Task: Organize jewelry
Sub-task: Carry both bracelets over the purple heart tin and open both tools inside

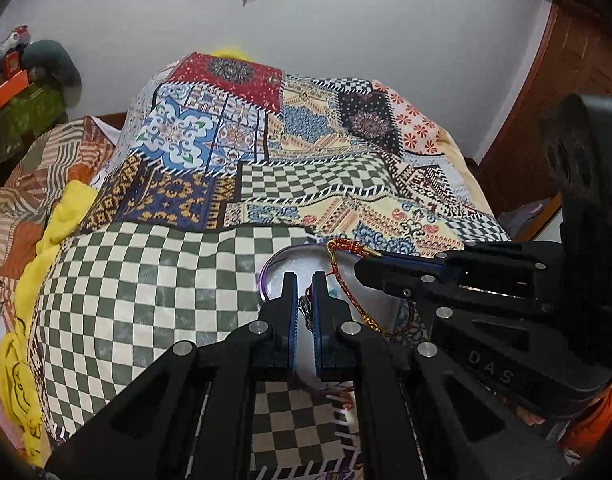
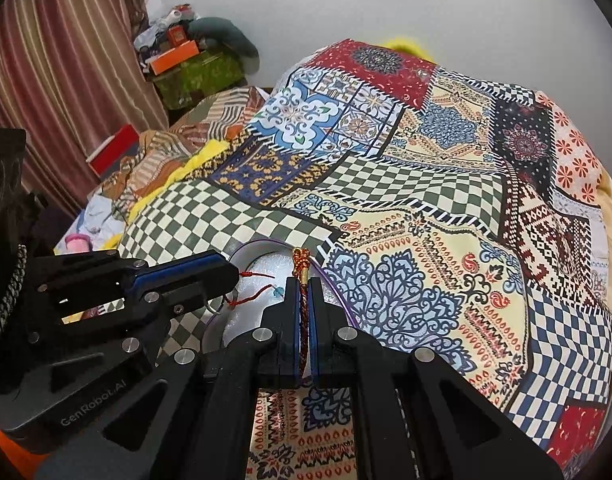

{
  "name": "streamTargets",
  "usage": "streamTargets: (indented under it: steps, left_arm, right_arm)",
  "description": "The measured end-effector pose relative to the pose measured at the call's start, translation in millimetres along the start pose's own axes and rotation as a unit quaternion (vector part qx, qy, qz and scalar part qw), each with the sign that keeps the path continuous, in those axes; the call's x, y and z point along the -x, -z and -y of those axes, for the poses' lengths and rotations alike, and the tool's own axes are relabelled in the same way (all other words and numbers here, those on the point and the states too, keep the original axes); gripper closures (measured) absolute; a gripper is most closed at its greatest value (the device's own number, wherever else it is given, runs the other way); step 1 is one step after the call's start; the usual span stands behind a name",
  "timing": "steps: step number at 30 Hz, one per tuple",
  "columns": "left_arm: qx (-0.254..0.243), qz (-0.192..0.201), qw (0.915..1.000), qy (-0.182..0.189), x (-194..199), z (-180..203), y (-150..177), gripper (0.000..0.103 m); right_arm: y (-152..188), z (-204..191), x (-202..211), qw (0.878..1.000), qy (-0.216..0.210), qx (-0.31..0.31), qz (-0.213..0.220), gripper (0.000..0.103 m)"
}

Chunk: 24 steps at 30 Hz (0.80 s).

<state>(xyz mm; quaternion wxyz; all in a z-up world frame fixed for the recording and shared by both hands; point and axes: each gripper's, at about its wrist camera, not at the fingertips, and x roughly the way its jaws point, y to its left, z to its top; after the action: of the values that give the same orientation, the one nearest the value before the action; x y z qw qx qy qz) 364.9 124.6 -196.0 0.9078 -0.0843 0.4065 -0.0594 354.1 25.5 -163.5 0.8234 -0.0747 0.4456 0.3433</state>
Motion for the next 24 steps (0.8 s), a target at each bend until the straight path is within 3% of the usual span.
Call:
streamTargets:
  steps: [9, 21, 24]
  left_arm:
    - [-0.006, -0.008, 0.9999, -0.003, 2.8, 0.5, 7.3, 0.098]
    - [-0.022, -0.012, 0.999, -0.038, 25.9, 3.8, 18.5, 0.093]
    - [-0.017, -0.009, 0.9989, -0.042, 36.7, 2.5, 20.6, 0.085]
  right_arm:
    - [1.4, -1.9, -2.6, 1.0, 0.014, 0.011, -0.009, 0.1]
    - [6.5, -6.3, 18.6, 0.999, 0.039, 0.006, -0.02, 0.096]
    - [8.2, -10.7, 28.1, 0.999, 0.046, 0.011, -0.013, 0.08]
